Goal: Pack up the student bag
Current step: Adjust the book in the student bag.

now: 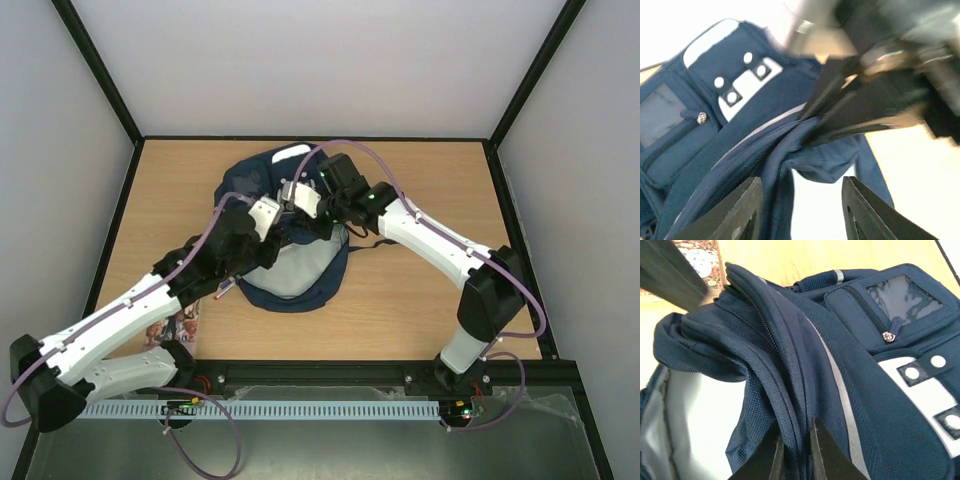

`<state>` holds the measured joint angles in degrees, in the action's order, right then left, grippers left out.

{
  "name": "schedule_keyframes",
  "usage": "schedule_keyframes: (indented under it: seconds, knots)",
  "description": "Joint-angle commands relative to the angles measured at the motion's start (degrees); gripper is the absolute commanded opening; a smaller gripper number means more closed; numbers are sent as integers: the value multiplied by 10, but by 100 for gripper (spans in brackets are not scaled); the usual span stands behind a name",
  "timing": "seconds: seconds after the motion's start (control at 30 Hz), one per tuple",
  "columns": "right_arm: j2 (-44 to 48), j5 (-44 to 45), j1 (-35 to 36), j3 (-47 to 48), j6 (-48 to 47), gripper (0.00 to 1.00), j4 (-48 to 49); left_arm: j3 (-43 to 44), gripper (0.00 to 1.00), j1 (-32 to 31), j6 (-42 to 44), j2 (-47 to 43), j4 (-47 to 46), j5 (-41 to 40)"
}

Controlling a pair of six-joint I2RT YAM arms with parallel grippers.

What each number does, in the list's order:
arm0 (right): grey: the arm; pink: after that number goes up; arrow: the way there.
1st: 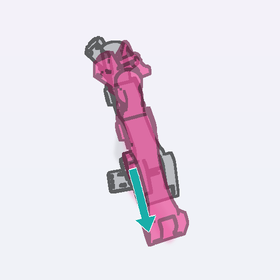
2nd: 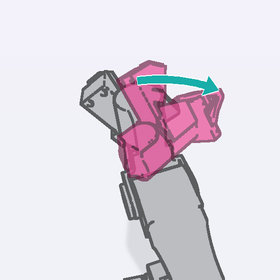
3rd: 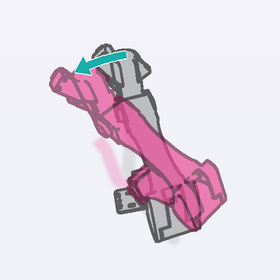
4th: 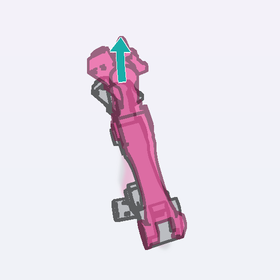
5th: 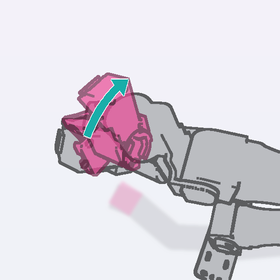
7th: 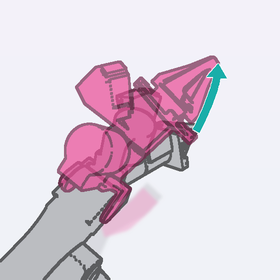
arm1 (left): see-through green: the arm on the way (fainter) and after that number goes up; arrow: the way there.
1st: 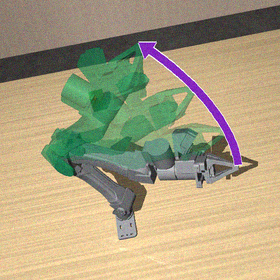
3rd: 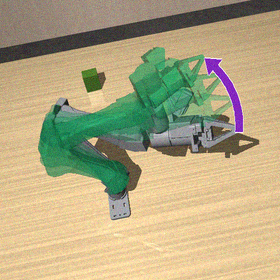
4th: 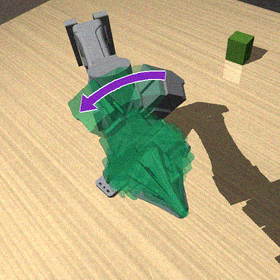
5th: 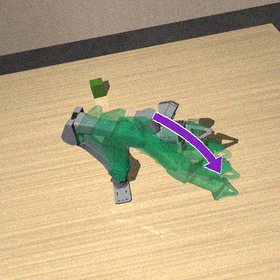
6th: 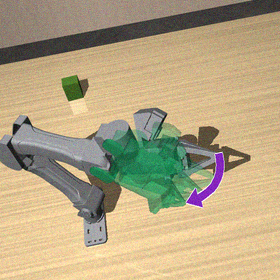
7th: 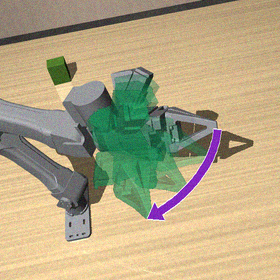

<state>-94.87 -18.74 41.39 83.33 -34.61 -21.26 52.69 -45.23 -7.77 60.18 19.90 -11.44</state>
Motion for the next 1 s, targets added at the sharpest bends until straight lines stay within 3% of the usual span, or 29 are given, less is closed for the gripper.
schedule_keyframes:
  seconds: [0.0, 0.13, 0.33, 0.47, 0.77, 0.97]
  knots:
    - [-16, 20, -12, 52, 62, 5, -1, 3, 49, -8, 1, -65, -44, 34]
    - [-11, 27, -20, 66, 92, 1, 8, -19, 47, -84, 32, -108, -26, 6]
    - [-9, 24, -31, 88, 129, 1, 6, -55, 8, -167, 43, -82, 2, -20]
    - [2, 13, -31, 93, 145, 1, 4, -87, 3, -217, 41, -22, -6, -170]
    - [34, 16, -31, 88, 150, 1, -14, -104, 2, -210, -8, 140, -99, -236]
    - [71, 19, -31, 62, 154, 1, -15, -138, 2, -173, -55, 220, -172, -261]
